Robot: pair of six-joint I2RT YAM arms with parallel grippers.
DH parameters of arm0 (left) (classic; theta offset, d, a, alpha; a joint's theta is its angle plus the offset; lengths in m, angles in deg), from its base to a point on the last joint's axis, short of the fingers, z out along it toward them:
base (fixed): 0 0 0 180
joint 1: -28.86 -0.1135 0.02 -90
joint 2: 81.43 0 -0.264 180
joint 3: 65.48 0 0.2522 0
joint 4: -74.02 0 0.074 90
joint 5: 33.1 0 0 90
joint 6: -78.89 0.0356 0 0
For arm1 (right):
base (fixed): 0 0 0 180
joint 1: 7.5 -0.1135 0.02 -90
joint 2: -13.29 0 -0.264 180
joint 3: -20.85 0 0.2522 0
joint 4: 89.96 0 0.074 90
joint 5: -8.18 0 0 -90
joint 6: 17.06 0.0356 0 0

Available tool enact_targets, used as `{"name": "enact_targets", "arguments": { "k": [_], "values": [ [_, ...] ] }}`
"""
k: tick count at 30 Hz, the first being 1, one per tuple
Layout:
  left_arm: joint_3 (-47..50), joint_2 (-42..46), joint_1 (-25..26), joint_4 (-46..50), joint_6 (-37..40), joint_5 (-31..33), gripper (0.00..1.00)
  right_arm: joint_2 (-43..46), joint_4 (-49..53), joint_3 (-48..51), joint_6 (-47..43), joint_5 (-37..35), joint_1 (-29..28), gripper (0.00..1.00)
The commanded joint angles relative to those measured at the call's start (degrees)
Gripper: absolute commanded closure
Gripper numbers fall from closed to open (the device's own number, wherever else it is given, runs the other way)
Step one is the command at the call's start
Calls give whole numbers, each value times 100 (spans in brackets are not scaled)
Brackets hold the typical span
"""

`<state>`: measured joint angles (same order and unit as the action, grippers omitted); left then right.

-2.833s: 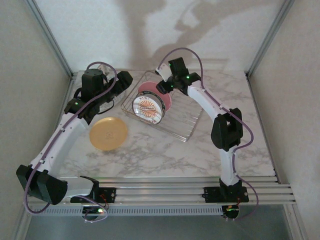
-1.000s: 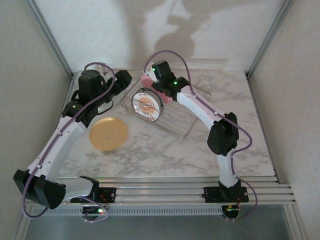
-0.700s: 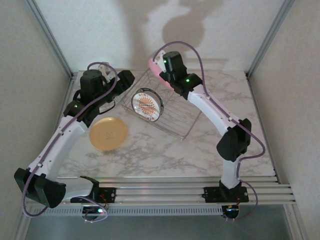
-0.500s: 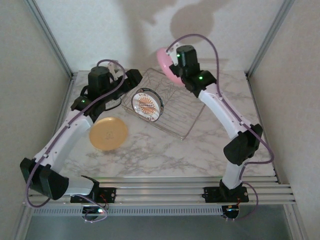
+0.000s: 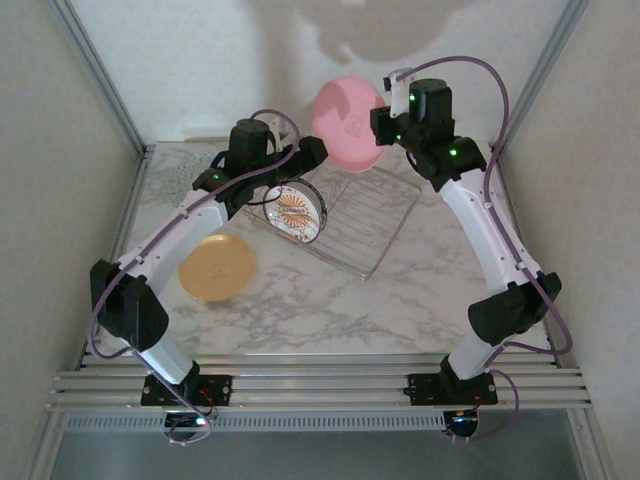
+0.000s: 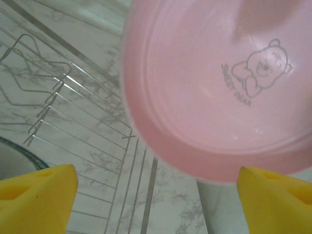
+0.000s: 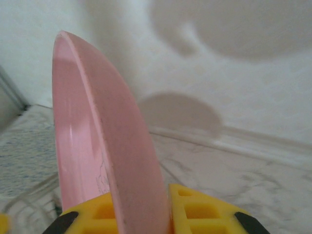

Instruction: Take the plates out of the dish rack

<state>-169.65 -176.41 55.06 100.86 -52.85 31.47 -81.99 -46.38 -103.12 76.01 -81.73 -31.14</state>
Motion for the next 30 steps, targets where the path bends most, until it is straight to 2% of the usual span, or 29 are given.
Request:
{"name": "enact_targets", "arguments": {
  "k": [1,6,8,19,23,25,28,30],
  "values": [
    [-289,-153,57,-22,113,-114,17,169,-69,53,683,828,68,100],
    [-383,-285,69,186,130,104,24,159,-91,61,1074,1265,139,100],
    [-348,-277,64,237,122,207,32,156,-103,70,1157,1393,150,100],
    [-119,-142,59,111,-71,310,100,142,-99,193,1184,1681,170,100],
    [-97,-68,44,132,-149,328,100,155,41,174,983,1809,171,100],
    [-76,-10,15,142,-207,346,100,211,77,207,918,1812,167,82],
    [60,156,-98,48,-372,322,100,385,-10,416,754,1679,131,45],
    [245,351,-228,-34,-512,302,100,556,-138,618,520,1503,80,30]
  ]
}}
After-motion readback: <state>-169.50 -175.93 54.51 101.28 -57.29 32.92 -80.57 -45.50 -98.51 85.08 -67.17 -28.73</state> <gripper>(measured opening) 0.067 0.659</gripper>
